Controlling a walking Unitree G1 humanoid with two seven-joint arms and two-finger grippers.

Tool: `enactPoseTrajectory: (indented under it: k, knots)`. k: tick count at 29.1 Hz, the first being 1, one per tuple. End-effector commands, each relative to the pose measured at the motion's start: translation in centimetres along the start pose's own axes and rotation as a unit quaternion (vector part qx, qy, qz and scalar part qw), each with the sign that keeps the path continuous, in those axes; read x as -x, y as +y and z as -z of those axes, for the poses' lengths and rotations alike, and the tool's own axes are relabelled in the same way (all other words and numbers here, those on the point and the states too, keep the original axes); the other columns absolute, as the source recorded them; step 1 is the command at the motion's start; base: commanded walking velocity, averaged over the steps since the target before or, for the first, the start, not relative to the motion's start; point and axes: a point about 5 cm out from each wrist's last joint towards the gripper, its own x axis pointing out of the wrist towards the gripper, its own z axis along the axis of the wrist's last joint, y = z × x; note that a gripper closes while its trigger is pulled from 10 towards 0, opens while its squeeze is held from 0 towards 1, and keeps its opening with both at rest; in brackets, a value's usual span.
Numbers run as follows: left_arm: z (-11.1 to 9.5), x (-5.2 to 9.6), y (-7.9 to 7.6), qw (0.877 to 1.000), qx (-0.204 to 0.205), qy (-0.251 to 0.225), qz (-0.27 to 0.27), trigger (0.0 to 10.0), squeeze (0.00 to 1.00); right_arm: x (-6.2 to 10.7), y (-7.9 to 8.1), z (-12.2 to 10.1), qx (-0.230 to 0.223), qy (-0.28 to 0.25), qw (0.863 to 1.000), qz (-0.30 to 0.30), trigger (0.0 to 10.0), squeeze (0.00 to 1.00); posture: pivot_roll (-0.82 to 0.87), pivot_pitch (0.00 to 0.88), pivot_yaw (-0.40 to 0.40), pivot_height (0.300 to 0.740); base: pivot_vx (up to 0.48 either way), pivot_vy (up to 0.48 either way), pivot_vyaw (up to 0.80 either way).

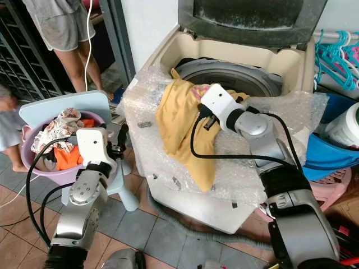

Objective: Clothes washing

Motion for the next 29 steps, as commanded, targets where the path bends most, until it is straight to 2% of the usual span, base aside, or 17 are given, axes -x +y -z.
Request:
enactPoseTrajectory:
  k: [1,3,4,13,20,26,29]
  knots:
    - [0.2,0.1,-0.2,1.000,0.001,0.005,0.000,10.0,0.00,0.0,1.8,2.4,-0.001,0.055,0.998,-0.030,10.0,0.00,-0.07,0.000,0.063,0.740,0.000,0.000,0.00]
    - [0.2,0.1,-0.2,1.000,0.001,0.005,0.000,10.0,0.00,0.0,2.0,2.5,-0.001,0.057,0.998,-0.031,10.0,0.00,-0.07,0.000,0.063,0.740,0.000,0.000,0.00]
    - [0.2,0.1,-0.2,1.000,0.001,0.005,0.000,10.0,0.00,0.0,2.1,2.7,-0.012,0.060,0.998,-0.020,0.0,0.00,-0.07,0.000,0.063,0.740,0.000,0.000,0.00]
    - [0.2,0.1,-0.3,1.000,0.002,0.005,0.002,10.0,0.00,0.0,1.6,2.9,-0.015,0.066,0.998,0.010,0.0,0.00,-0.07,0.000,0.063,0.740,0.000,0.000,0.00]
    - [0.2,0.0,-0.4,1.000,0.003,0.005,0.003,10.0,0.00,0.1,0.2,2.8,-0.024,0.065,0.996,0.053,0.0,0.00,-0.08,0.000,0.065,0.740,0.000,0.000,0.00]
    - [0.2,0.0,-0.4,1.000,0.002,0.004,0.002,10.0,0.00,0.1,-1.8,2.2,-0.052,0.051,0.990,0.118,0.0,0.00,-0.08,0.000,0.064,0.740,0.000,0.000,0.00]
    - [0.2,0.0,-0.4,1.000,0.003,0.004,0.002,10.0,0.00,0.3,-3.5,1.5,-0.071,0.031,0.984,0.163,0.0,0.00,-0.08,0.000,0.064,0.740,0.000,0.000,0.00]
